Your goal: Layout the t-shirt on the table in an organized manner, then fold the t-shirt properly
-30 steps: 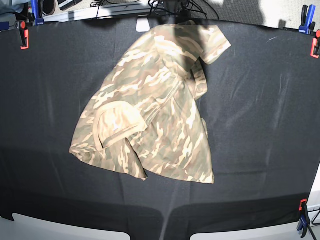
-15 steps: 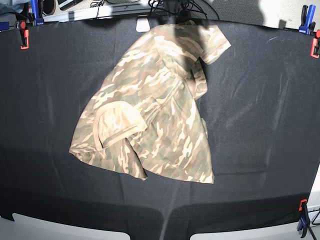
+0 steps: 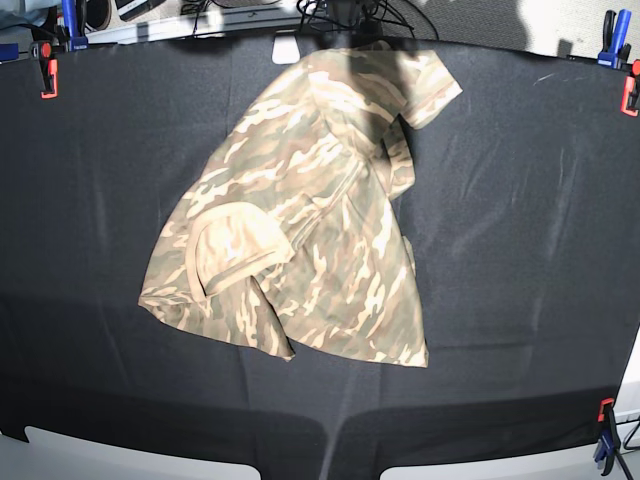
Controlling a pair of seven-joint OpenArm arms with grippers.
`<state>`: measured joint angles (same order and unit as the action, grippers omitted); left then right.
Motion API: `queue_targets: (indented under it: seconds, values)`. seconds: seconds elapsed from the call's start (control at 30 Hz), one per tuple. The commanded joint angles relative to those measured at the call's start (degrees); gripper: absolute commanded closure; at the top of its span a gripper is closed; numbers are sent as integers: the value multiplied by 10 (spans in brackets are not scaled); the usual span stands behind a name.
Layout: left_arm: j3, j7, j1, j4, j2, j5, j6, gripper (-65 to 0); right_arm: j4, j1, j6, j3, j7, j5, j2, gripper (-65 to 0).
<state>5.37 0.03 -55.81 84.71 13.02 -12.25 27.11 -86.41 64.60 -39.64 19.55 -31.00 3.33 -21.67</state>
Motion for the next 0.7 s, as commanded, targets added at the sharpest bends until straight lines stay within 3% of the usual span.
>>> queue_targets:
  seconds: [0.0, 0.27, 0.47, 0.67]
  values:
    - [2, -9, -9, 6, 2, -4, 4, -176, -22, 11, -4, 3, -12, -5, -4, -239]
    - [2, -9, -4, 6, 2, -4, 4, -176, -143, -5, -4, 3, -10, -5, -4, -239]
    - [2, -5, 19, 6, 2, -3, 4, -176, -171, -52, -4, 3, -10, -5, -3, -239]
    - [2, 93, 19, 30, 2, -9, 4, -176, -171, -83, -4, 3, -10, -5, -4, -239]
